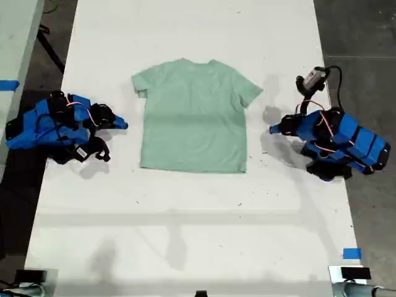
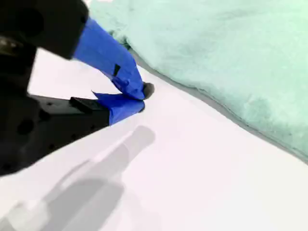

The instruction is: Fold t-shirt

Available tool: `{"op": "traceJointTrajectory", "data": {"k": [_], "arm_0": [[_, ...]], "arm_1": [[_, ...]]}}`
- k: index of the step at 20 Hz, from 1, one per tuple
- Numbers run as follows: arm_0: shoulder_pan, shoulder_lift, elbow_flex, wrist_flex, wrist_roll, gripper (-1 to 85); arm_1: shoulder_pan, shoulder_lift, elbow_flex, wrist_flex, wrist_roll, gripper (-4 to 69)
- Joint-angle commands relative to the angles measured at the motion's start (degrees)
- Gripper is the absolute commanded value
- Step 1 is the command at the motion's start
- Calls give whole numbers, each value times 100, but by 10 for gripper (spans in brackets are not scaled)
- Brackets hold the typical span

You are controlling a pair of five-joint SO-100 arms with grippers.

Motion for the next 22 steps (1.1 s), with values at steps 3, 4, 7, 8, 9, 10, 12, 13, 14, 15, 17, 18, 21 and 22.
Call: {"op": "traceJointTrajectory", "data": {"k": [3, 4, 7, 8, 9, 10, 12, 13, 14, 15, 17, 18, 21, 22], "arm_0": [[791, 26, -62, 35, -193, 3], [870, 26, -79, 44, -369, 11], [1011, 26, -53, 53, -360, 7], [1046, 26, -70, 53, -334, 9], [1063, 26, -79, 53, -334, 8], [1081, 26, -79, 53, -369, 7], [1063, 26, -114, 62, -422, 7], [1055, 26, -176, 70, -439, 0], [1099, 26, -246, 0, -475, 0], [1107, 26, -299, -9, -624, 0], [1055, -44, -510, -229, -650, 0], [905, -246, -756, -220, -650, 0], [510, -1503, -1969, -114, -501, 0], [316, -1898, -2312, -79, -413, 0]], "arm_1": [[-79, 26, -18, -18, 3103, -12], [-79, 26, -18, -18, 3103, -12], [-88, 26, -18, -18, 3059, -12], [-88, 26, -18, -18, 3059, -12], [-88, 26, -18, -18, 3059, -12], [-88, 26, -18, -18, 3059, -12], [-167, 26, -44, -44, 3023, -12], [-272, 26, -141, -88, 2971, -12], [-378, 26, -281, -88, 2997, -12], [-448, 26, -431, -97, 3032, -11], [-413, -246, -835, -141, 2900, -11], [-316, -615, -1160, -193, 2742, -11], [105, -2197, -2338, -413, 2057, -11], [290, -2777, -2760, -519, 1775, -11]]}}
